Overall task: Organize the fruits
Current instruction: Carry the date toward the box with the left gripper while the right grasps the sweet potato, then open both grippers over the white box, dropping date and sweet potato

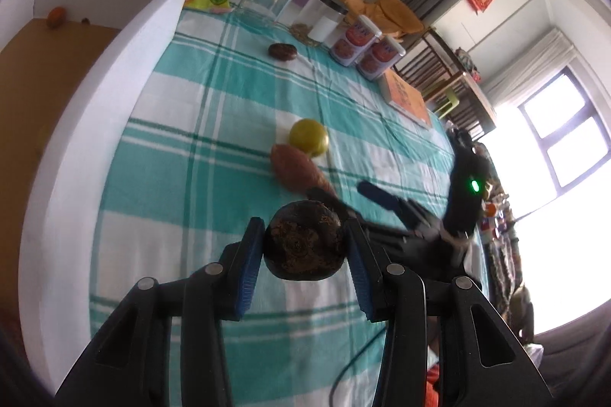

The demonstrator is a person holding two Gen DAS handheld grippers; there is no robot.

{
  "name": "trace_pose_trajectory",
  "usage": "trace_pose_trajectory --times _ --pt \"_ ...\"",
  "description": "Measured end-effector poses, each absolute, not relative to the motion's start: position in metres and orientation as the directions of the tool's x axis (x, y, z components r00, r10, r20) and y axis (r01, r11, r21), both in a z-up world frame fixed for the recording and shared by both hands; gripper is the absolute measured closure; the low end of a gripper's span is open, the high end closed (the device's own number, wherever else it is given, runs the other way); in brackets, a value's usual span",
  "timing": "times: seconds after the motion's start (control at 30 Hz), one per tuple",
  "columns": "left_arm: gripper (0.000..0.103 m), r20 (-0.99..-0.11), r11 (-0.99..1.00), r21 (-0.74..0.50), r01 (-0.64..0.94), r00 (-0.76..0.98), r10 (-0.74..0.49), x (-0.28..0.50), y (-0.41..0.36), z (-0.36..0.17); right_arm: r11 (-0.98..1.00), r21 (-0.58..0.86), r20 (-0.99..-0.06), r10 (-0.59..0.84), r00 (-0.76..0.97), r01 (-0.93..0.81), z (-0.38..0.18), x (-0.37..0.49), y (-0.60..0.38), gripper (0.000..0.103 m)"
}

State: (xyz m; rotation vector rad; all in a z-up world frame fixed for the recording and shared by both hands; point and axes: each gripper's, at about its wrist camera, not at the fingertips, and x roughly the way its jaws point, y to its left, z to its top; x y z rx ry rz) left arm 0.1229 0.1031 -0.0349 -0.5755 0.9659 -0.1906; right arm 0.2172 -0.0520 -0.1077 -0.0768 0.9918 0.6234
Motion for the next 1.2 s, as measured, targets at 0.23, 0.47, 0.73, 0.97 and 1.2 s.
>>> trace_pose_trajectory --times 0.23,0.47,0.73,0.97,1.2 --pt "0.059 -0.757 0.887 -0.462 0.007 0.517 -0.399 0.073 0.096 -0.031 0.843 0.217 -0.859 0.405 0.314 -0.493 -0.132 0.234 -0.030 0.055" --pt "0.059 -0.766 0.891 -0.449 0.064 0.487 -0.421 0.039 0.092 -0.040 0.844 0.383 -0.881 0.456 0.126 -0.376 -0.130 0.184 -0.063 0.062" --pt "0.059 -0.754 0.871 -0.487 0.067 0.470 -0.458 0.027 0.091 -0.041 0.856 0.323 -0.915 0.392 0.099 -0.404 -0.134 0.176 -0.043 0.060" --pt "0.059 -0.732 0.864 -0.498 0.069 0.500 -0.463 0.008 0.118 -0.015 0.864 0.305 -0.919 0.377 0.114 -0.401 -0.128 0.183 -0.034 0.062" --pt "0.059 -0.708 0.896 -0.430 -0.112 0.657 -0.258 -0.001 0.216 0.020 0.669 0.510 -0.731 0.668 0.137 -0.540 -0.023 0.130 0.026 0.062"
